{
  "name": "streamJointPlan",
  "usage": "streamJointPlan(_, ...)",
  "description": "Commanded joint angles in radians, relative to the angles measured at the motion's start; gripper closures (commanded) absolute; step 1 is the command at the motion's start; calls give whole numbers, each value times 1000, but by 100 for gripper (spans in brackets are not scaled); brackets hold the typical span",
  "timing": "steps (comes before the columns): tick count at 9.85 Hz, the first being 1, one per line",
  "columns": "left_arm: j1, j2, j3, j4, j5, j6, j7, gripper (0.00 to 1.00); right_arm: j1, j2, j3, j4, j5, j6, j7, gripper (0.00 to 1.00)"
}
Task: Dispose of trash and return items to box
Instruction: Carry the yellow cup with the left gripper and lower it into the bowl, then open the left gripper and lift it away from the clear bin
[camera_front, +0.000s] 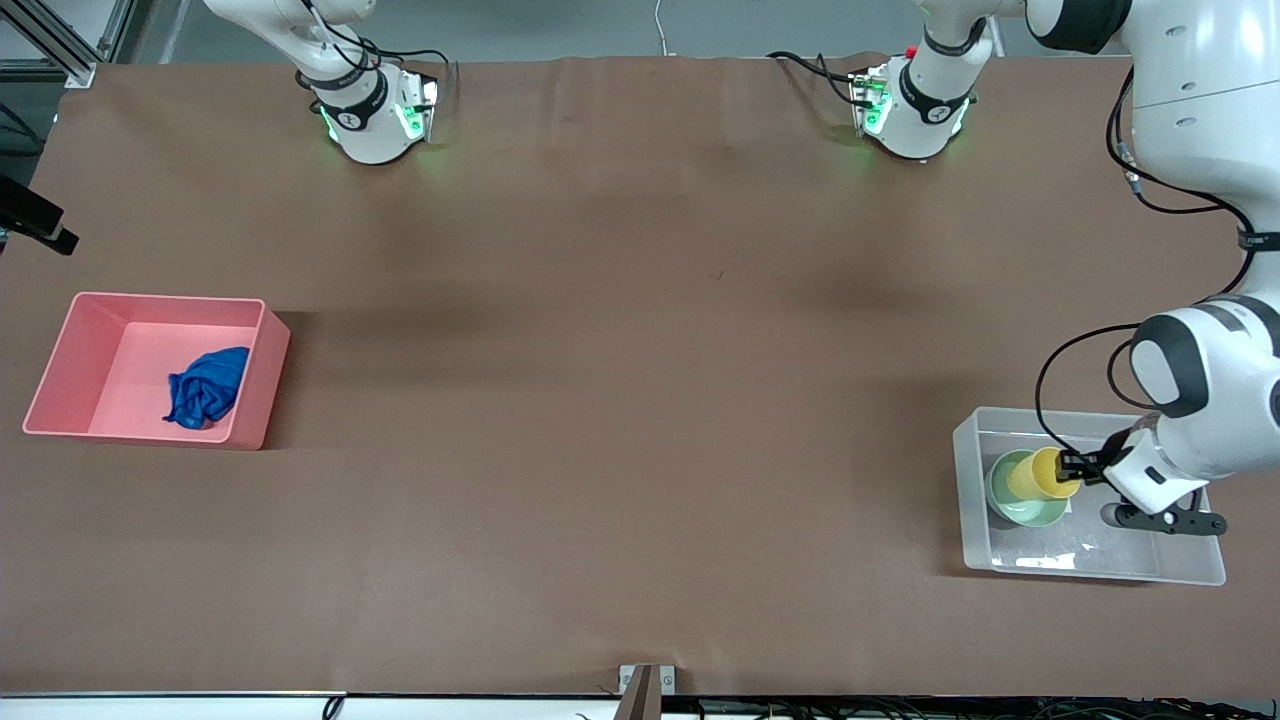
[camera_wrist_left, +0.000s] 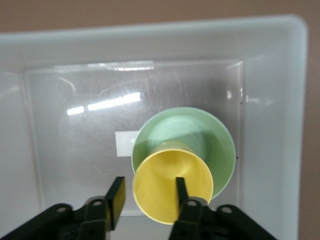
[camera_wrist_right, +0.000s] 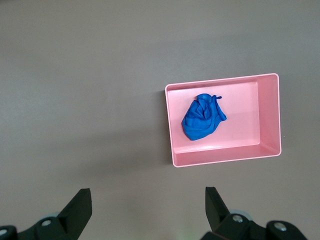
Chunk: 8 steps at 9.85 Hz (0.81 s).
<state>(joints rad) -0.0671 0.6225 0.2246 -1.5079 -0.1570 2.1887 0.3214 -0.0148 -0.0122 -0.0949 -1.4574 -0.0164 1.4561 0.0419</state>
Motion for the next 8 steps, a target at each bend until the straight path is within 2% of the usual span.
streamJointPlan(1,-17,-129,-2,-44,-4,-35,2,0,-2,1,3,5,-2,1,0,0)
streamJointPlan(3,-43,-280,-2,-83,0,-88,-22,0,-2,1,3,5,-2,1,0,0)
streamJointPlan(4,-45,-358,-2,-106,2,-175,-31,0,-2,1,3,5,-2,1,0,0)
streamJointPlan(5,-42,-439,-25,-120,61,-255,-71,0,-2,1,3,5,-2,1,0,0)
streamJointPlan(6,-31,-530,-77,-141,135,-336,-161,0,-2,1,3,5,-2,3,0,0)
streamJointPlan(8,-11,-679,-161,-211,166,-423,-263,0,-2,1,3,5,-2,6,1,0)
